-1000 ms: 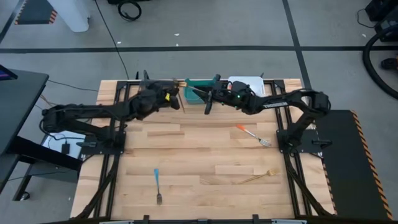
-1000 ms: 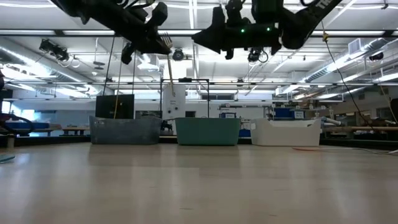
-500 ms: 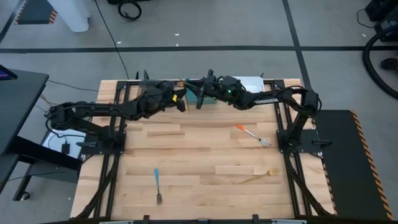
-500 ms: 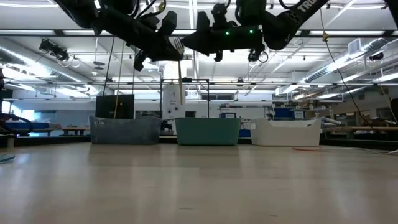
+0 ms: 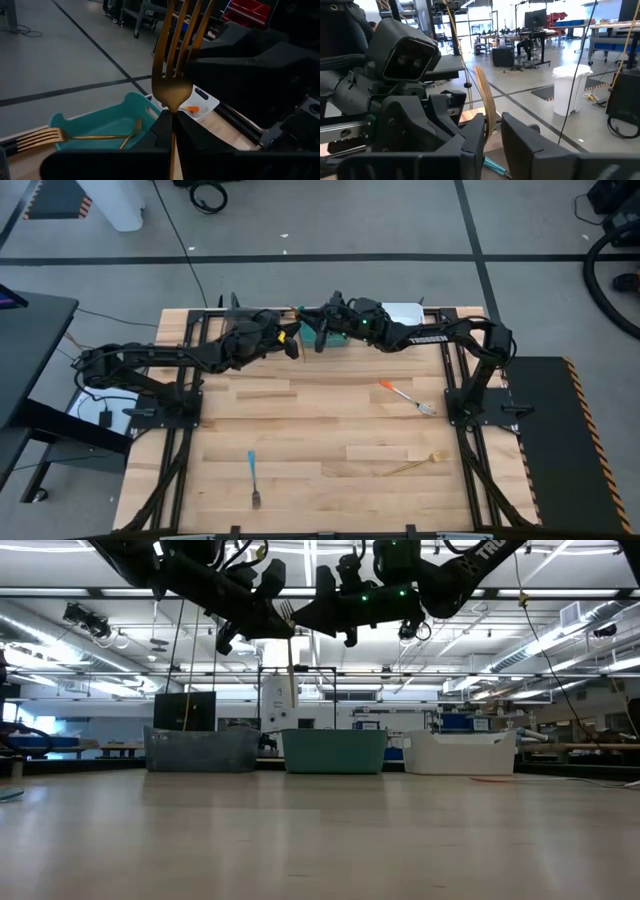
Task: Sort silverware by color (type)
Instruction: Put the gold fork into the green bin
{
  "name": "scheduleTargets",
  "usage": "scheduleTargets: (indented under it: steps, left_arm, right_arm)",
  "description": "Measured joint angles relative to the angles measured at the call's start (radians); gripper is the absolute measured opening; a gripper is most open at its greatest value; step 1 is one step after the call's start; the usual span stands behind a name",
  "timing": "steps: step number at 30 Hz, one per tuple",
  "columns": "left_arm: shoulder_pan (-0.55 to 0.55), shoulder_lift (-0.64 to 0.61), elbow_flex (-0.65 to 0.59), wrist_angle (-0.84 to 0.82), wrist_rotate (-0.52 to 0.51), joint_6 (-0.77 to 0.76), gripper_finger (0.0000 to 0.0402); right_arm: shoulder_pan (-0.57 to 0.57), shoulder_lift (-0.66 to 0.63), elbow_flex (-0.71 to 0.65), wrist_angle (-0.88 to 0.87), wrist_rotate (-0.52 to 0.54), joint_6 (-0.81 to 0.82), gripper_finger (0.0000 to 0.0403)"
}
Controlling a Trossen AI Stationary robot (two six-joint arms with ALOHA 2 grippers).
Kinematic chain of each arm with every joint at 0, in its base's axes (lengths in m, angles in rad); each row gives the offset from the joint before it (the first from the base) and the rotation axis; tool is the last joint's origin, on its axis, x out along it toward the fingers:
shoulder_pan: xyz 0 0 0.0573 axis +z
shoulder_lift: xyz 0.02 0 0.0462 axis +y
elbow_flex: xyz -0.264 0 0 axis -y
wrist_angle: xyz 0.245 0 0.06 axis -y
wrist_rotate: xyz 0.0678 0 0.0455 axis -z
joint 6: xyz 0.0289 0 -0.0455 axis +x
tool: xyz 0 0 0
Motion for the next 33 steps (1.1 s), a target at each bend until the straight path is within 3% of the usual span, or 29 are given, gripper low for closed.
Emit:
scheduleTargets:
  steps: [8,14,28,33]
  left_arm:
    - [0.025,0.0,0.0,0.007,0.044,-0.003,0.0015]
    - [0.05,0.001,0.0,0.03,0.082,-0.002,0.0024]
    - [0.121,-0.001,0.001,0.072,0.079,-0.011,0.0103]
    - [0.14,-0.001,0.001,0.07,0.117,-0.006,0.0105]
  right_arm:
    - [-0.012,0.0,0.0,-0.003,-0.005,-0.005,0.0008]
    - [-0.024,-0.001,0.0,-0.003,-0.008,-0.025,0.0005]
    - [-0.168,0.0,-0.003,-0.009,0.04,-0.095,0.0001]
    - [-0.239,0.0,-0.002,-0.068,-0.069,-0.246,0.0001]
